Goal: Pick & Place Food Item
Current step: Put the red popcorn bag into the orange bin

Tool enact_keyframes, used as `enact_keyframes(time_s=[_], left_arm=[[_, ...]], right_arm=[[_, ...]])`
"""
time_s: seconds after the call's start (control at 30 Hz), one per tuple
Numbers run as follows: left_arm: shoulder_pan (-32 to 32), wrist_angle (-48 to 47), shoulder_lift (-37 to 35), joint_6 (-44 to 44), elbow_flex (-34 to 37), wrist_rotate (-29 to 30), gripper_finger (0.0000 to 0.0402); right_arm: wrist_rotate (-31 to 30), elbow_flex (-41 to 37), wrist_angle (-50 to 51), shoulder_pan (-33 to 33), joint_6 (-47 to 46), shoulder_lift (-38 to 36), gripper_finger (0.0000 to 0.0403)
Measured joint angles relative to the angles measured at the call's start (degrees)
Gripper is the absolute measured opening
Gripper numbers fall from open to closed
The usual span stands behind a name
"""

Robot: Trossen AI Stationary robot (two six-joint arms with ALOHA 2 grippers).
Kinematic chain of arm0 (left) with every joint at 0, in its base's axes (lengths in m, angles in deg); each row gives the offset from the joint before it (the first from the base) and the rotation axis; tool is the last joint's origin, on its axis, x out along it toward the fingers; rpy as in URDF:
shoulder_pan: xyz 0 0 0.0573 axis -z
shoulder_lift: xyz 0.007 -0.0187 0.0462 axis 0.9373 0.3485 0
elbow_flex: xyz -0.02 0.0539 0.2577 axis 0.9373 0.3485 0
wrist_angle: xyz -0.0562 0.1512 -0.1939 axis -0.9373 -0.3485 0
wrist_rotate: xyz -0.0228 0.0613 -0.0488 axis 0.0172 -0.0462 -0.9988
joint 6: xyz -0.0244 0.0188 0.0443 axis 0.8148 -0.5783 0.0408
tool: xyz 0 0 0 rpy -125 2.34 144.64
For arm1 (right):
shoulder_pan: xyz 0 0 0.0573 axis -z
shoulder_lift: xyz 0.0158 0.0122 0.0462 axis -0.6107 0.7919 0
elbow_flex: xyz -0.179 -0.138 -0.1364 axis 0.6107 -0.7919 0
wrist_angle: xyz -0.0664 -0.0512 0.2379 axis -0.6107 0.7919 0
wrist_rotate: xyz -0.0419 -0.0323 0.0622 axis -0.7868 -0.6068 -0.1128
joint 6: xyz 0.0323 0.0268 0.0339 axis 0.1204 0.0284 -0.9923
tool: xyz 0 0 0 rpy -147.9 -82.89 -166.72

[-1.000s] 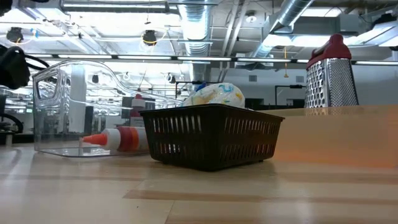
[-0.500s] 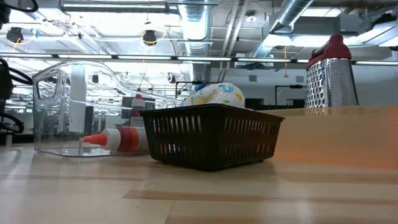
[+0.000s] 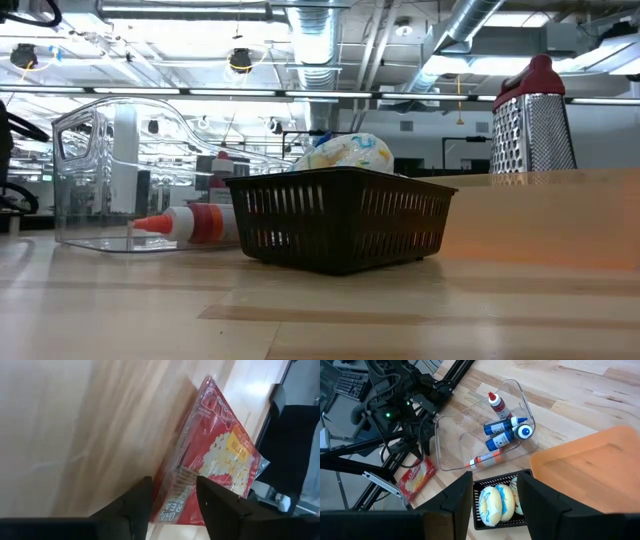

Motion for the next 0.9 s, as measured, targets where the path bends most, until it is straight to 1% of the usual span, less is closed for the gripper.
enact_keyframes(time_s=[0.07, 0.13, 0.27, 0.3, 0.43, 0.6, 0.73, 0.83, 0.9], left_arm=[[0.32, 2.49, 2.50, 0.89, -0.02, -0.06, 0.0139], [0.67, 4.67, 4.43, 1.04, -0.04, -0.60, 0.0113], [1.44, 7.00, 6.09, 1.22, 0.01, -1.21, 0.0025], [1.64, 7.07, 6.05, 1.37, 0.04, -1.70, 0.0014], [1.65, 8.54, 4.84, 1.17, 0.15, -1.16, 0.0002], [1.65, 8.04, -2.35, -1.03, -2.23, 4.35, 0.0001], [1.65, 0.95, -9.28, -6.61, -7.42, 5.61, 0.0000], [1.65, -5.96, -13.55, -12.09, -14.50, 6.58, 0.0000], [1.41, -13.09, -15.11, -14.95, -20.19, 8.72, 0.0000]], right_arm=[[-0.24, 0.00, 0.00, -0.17, -0.30, 0.00, 0.0147], [-0.21, 0.00, 0.00, -0.21, -0.42, 0.00, 0.0147], [-0.22, 0.00, 0.00, -0.49, -0.49, 0.00, 0.0147], [-0.22, 0.00, 0.00, -0.47, -0.48, 0.00, 0.0147], [-0.26, 0.00, 0.00, -0.51, 0.05, 0.00, 0.0147], [-0.39, 0.00, -0.10, -0.51, 2.25, 0.00, 0.0147], [-0.37, -0.02, -4.05, -0.51, 6.32, 0.00, 0.0147], [-0.16, -0.02, -8.16, -0.31, 10.49, 0.00, 0.0148], [0.43, -0.02, -10.10, 0.19, 12.94, 0.00, 0.0151]])
